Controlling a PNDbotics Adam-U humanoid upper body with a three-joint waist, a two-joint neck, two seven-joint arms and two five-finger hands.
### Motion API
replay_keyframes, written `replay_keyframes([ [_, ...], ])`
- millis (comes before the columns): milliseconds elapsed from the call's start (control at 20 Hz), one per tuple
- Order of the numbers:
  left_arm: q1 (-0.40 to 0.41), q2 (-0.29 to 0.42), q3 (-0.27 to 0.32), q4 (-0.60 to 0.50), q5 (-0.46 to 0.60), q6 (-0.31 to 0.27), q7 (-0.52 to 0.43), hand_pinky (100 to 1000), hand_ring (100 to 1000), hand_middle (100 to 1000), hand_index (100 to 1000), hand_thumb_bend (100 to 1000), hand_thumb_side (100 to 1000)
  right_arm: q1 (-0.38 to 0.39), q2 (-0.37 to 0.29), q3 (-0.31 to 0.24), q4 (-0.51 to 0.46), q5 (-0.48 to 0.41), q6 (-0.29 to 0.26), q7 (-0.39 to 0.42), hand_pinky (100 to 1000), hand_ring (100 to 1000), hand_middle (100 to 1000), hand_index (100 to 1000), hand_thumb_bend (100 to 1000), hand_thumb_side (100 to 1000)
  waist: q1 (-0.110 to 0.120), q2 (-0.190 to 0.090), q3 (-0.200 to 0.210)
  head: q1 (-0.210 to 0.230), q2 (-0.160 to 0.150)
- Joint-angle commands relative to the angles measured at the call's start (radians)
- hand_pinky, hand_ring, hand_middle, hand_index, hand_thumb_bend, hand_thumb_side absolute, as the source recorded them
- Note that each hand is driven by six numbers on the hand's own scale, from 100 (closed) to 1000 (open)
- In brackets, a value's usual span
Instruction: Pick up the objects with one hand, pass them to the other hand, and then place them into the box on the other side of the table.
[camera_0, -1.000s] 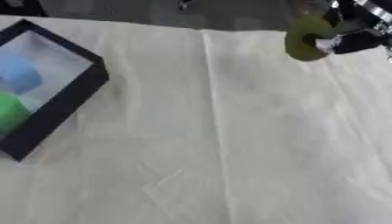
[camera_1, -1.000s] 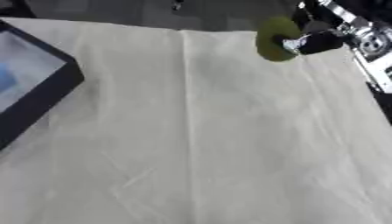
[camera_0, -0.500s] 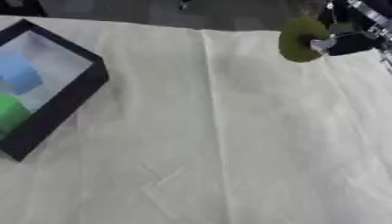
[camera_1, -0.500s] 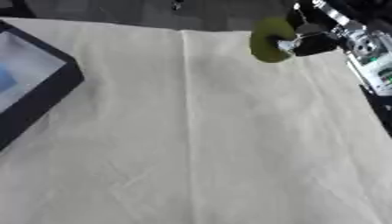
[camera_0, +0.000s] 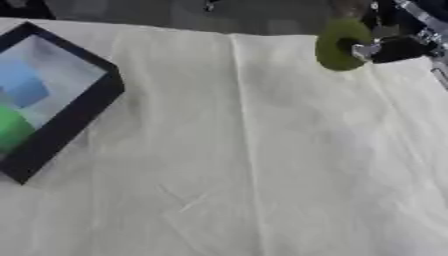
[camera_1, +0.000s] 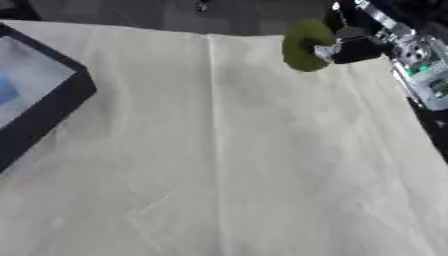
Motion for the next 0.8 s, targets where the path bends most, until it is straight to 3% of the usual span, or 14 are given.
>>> replay_keyframes([
  [50,-0.007,0.041,0.016,-0.018,0.002,-0.001,0.003,746,645,613,673,413,423,-0.011,-0.011,-0.013,-0.036,-0.018,0.000,-0.004,639,506,326,431,347,100,0.005,-0.027,-0.001,0.001,0.006],
  [550,-0.001,0.039,0.012,-0.022,0.002,-0.002,-0.003,746,645,612,672,414,422,-0.006,0.071,-0.016,-0.089,-0.023,0.034,-0.001,633,503,322,429,311,100,0.008,-0.035,-0.010,0.007,0.014],
  [800,-0.002,0.040,0.006,-0.031,-0.001,-0.005,-0.012,746,645,612,673,417,418,-0.012,0.156,-0.030,-0.107,-0.018,0.063,-0.009,628,502,320,428,278,100,0.012,-0.038,-0.011,0.009,0.018],
])
